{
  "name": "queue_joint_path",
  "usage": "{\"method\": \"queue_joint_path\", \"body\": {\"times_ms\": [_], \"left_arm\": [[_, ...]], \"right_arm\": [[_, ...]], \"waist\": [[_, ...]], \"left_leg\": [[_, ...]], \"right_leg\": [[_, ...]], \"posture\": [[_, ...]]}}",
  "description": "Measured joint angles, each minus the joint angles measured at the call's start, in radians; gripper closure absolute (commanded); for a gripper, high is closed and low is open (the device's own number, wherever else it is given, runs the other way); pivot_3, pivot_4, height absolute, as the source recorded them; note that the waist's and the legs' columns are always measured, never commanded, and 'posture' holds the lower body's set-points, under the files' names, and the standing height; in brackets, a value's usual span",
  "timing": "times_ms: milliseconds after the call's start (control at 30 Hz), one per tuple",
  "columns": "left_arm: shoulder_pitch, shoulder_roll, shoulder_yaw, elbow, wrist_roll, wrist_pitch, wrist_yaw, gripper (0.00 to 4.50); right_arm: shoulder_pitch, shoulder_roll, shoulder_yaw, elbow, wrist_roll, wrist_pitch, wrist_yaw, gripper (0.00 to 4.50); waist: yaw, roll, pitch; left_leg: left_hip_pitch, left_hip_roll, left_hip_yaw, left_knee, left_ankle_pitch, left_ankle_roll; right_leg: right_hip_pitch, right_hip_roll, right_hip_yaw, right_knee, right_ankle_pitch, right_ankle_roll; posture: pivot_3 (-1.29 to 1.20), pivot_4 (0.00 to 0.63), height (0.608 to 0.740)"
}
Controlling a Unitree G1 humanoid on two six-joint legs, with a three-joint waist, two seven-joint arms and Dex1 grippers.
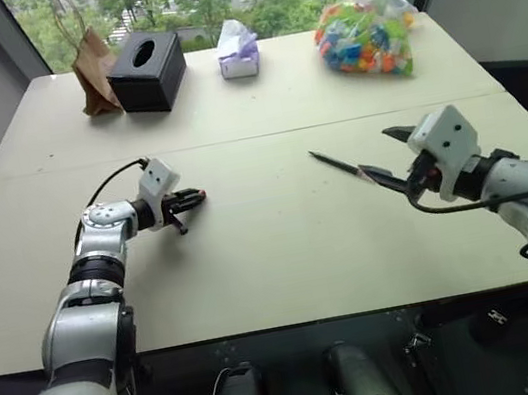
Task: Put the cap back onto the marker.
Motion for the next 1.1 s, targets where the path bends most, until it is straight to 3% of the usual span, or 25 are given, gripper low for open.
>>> {"method": "queue_joint_path", "body": {"times_ms": [200,367,1100], "left_arm": [[0.173,0.040,-0.007,-0.482,-0.099,0.221,-0.106,4.47],[0.254,0.073,-0.010,-0.719,-0.147,0.360,-0.112,4.47],[0.381,0.130,-0.003,-0.976,-0.213,0.475,0.009,4.47]], "right_arm": [[-0.135,0.073,0.082,0.320,-0.037,-0.137,0.085,1.07],[-0.237,0.116,0.117,0.537,-0.065,-0.228,0.149,1.07],[-0.547,0.267,0.138,1.260,-0.163,-0.427,0.225,1.07]], "waist": [[-0.006,0.001,0.000],[-0.003,0.001,0.000],[-0.006,0.002,0.001]], "left_leg": [[0.000,0.001,0.000,0.000,0.000,0.000],[0.000,0.001,0.000,0.000,0.000,0.000],[0.000,0.001,0.001,-0.001,0.000,0.000]], "right_leg": [[-0.001,0.000,0.001,0.001,0.000,0.000],[-0.001,0.000,0.001,0.001,0.000,0.000],[-0.002,0.000,0.001,0.001,0.000,-0.001]], "posture": [[0.00,0.150,0.740],[0.00,0.150,0.740],[0.00,0.150,0.740]]}}
